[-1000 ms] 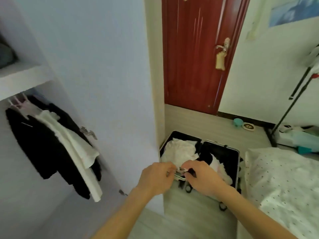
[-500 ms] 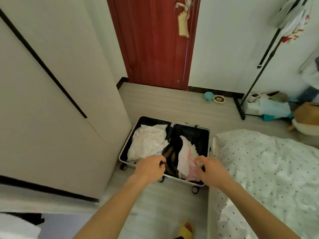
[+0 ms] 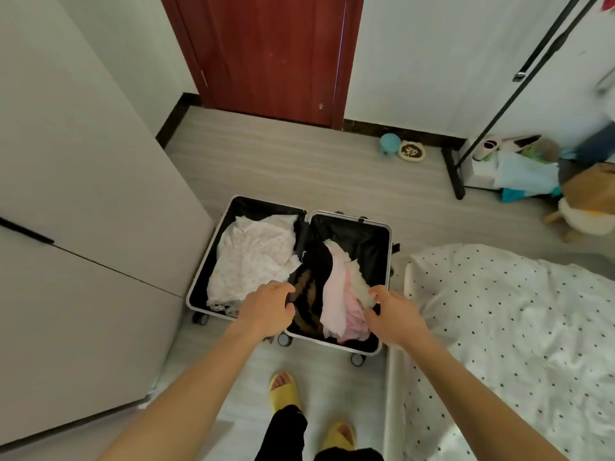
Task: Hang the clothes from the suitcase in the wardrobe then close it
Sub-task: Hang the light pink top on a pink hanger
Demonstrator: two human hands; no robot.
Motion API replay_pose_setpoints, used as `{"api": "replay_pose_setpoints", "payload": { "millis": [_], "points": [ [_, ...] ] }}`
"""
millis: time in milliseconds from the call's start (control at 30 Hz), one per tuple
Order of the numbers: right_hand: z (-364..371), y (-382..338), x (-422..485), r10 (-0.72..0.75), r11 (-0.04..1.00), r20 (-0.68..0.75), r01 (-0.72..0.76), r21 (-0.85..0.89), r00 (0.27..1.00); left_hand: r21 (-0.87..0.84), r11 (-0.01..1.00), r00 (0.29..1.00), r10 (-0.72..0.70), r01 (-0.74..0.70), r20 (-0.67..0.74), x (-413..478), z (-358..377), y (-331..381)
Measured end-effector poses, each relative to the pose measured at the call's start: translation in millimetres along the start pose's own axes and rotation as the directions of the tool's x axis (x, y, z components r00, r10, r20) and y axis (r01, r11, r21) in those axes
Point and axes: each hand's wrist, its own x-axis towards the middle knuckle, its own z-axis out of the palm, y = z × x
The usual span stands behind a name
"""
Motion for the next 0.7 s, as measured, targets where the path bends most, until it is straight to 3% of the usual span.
{"api": "replay_pose_setpoints", "payload": {
  "millis": [267,400,567,700],
  "points": [
    [75.8,36.0,168.6,0.159,0.977,0.062,-0.166,0.136,0.985,0.062,0.998,0.999,-0.031,0.03,0.015,165.5,79.8,-48.4],
    [155.2,67.8,271.3,0.216,0.95,0.15,-0.243,0.197,0.965,0.061,0.988,0.988,-0.144,0.141,0.05,251.8,177.7,-91.0],
    [254.5,107.2,374.6,0.335,0.872,0.127,-0.358,0.335,0.934,0.09,0.983,0.981,-0.169,0.16,0.1,334.0,289.9,-139.5],
    [338.3,130.2,430.6,0.414,0.774,0.2,-0.459,0.436,0.888,0.078,0.973,0.96,-0.227,0.217,0.162,366.5,376.9,-170.9]
  ]
}}
